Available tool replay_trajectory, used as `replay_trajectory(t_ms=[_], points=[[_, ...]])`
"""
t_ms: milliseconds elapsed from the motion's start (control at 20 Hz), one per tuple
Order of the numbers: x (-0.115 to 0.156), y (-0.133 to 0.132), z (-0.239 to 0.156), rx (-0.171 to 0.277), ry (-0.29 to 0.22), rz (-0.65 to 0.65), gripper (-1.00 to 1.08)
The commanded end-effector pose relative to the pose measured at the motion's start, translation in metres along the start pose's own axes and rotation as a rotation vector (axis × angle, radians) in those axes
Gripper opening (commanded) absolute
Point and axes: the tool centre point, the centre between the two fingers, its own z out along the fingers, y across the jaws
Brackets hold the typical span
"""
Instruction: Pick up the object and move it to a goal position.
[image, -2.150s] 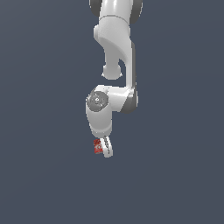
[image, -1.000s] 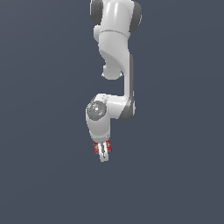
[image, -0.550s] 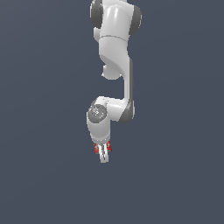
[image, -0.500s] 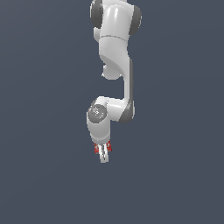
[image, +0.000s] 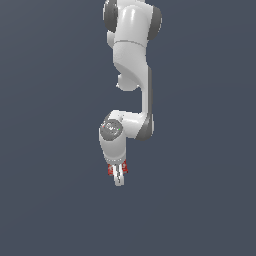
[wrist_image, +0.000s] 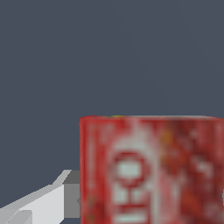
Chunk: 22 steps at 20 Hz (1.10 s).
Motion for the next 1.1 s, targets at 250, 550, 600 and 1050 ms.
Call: replay_trajectory(t_ms=[250,550,600,1050], points=[[-0.016,0.007,-0.001,0.000,0.000,0.000,-1.00],[-0.049,0.020,-0.004,0.000,0.000,-0.001,-1.00],[-0.057,0.023,-0.005,0.000,0.000,-0.001,-1.00],[-0.147,0.058,-0.013,0.000,0.000,-0.001,-1.00]])
